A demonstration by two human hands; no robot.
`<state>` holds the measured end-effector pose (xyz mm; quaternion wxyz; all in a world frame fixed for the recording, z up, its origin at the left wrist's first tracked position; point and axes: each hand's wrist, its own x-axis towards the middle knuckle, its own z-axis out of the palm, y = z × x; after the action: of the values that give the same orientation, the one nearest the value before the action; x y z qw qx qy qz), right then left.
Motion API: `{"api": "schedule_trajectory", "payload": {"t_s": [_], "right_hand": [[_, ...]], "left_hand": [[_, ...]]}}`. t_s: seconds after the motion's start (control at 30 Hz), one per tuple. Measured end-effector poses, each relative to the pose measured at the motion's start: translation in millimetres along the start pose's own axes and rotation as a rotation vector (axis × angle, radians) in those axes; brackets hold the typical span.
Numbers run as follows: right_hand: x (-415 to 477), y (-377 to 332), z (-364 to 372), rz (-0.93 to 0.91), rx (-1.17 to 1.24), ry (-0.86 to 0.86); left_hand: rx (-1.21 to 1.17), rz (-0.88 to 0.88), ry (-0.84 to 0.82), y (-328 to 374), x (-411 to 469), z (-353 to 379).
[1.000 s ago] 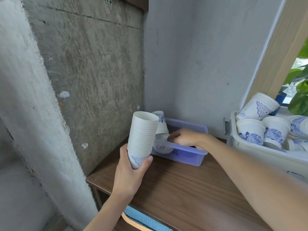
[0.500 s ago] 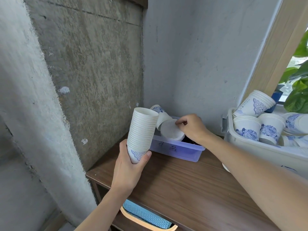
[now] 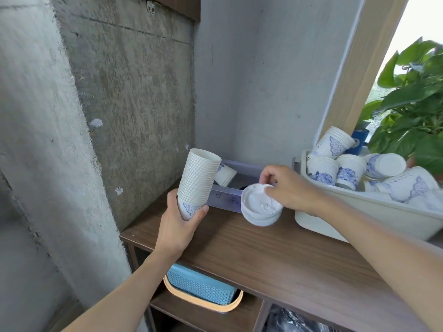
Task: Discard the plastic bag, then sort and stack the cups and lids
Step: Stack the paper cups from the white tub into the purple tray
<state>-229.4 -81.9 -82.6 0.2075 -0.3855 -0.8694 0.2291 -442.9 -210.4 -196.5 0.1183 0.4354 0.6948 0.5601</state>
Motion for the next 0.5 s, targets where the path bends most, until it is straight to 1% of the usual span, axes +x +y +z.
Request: {"api": "schedule_trajectory", "payload": {"t_s": [0.07, 0.13, 0.27, 0.37, 0.5], "right_hand": [[-14.7, 6.4, 3.0, 0.048, 0.007, -0.112], [-25.5, 13.8, 8.8, 0.092, 0.011, -0.177], [-35.1, 29.6, 21.3, 0.134, -0.020, -0.206], [-32.0, 35.6, 22.8, 0.117, -0.089, -0.161], [-15.3, 22.5, 14.3, 0.031, -0.084, 0.044]], "left_hand": [[0.003, 0.011, -0.013, 1.3, -2.4, 0.2], [0.015, 0.019, -0.023, 1.7, -4.0, 0.3], [0.026, 0.010, -0.025, -0.2, -5.1, 0.7], [0.032, 0.011, -0.024, -0.9, -4.7, 1.5], [0.024, -0.002, -0.026, -1.5, -3.4, 1.6]]}}
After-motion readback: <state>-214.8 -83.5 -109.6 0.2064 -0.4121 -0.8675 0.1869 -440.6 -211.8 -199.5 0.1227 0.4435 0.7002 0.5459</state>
